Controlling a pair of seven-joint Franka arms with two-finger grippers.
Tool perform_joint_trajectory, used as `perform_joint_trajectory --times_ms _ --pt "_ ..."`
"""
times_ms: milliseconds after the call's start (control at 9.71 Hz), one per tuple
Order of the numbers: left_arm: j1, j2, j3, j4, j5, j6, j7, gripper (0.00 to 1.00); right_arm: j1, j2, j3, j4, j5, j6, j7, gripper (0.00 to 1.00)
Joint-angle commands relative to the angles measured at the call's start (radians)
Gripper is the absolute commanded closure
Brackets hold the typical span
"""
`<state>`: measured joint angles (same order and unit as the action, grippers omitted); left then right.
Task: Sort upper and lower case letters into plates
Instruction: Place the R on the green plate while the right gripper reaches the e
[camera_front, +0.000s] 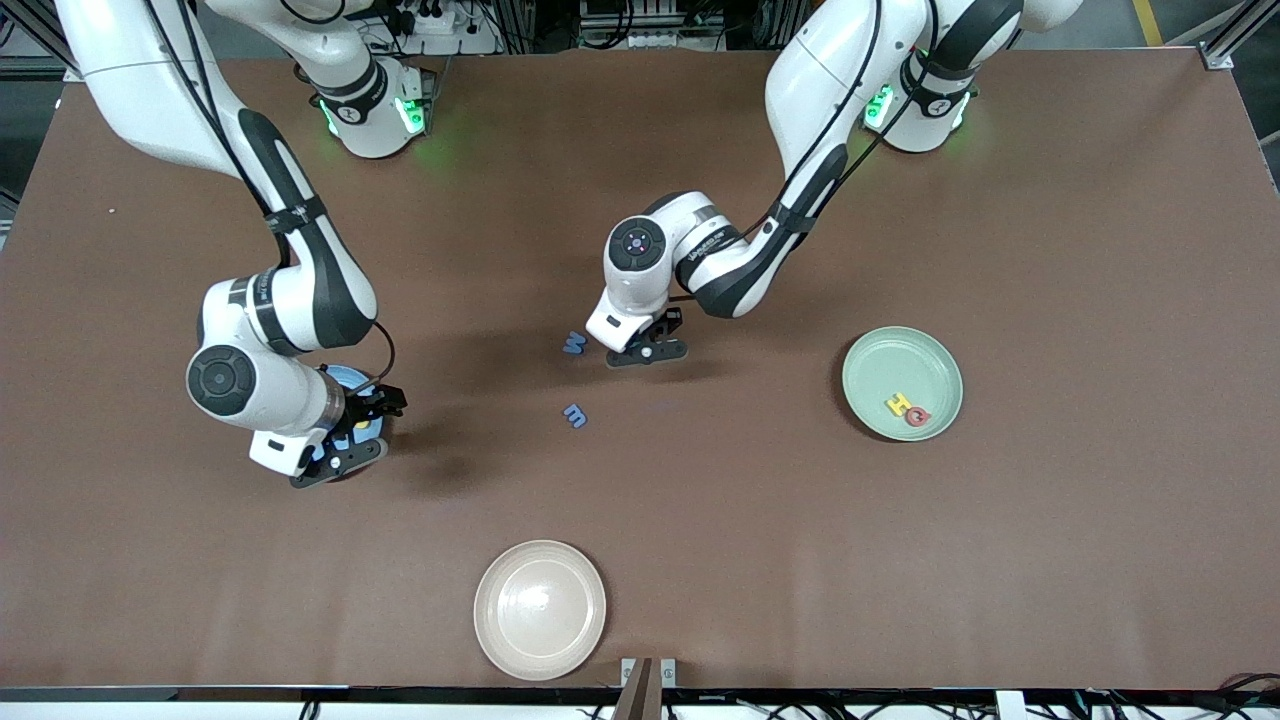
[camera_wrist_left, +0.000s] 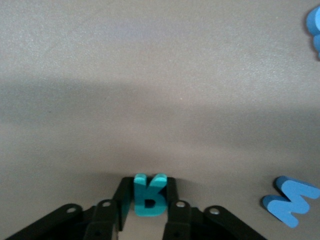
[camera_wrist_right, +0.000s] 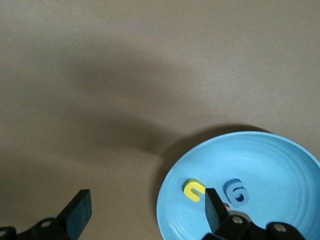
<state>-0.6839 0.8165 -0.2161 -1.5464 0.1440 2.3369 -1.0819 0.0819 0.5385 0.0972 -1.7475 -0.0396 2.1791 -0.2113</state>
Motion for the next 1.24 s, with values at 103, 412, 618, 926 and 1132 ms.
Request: perform_joint_trajectory --times_ms 103,412,618,926,1132 --pt "-0.008 0.013 0.008 0.011 -0.018 0.007 -0.007 0.74 0.031 0.029 0.003 0.02 0.017 0.048 -0.002 0.0" --pt "-0.003 0.004 0.012 0.012 -0.017 -0.014 0.003 0.78 0.084 0.04 0.001 0.028 0.015 0.079 0.079 0.0" --pt "0.03 -0.01 0.011 0.012 -0.012 -0.045 0.032 0.8 0.096 0.047 0.003 0.037 0.015 0.088 0.079 0.0" --pt "0.092 -0.039 0.001 0.012 -0.018 -0.109 0.129 0.8 0.125 0.049 0.001 0.057 0.015 0.085 0.089 0.0" --pt "0.145 -0.062 0.001 0.011 -0.02 -0.174 0.236 0.8 0.134 0.058 0.001 0.072 0.015 0.08 0.089 0.0"
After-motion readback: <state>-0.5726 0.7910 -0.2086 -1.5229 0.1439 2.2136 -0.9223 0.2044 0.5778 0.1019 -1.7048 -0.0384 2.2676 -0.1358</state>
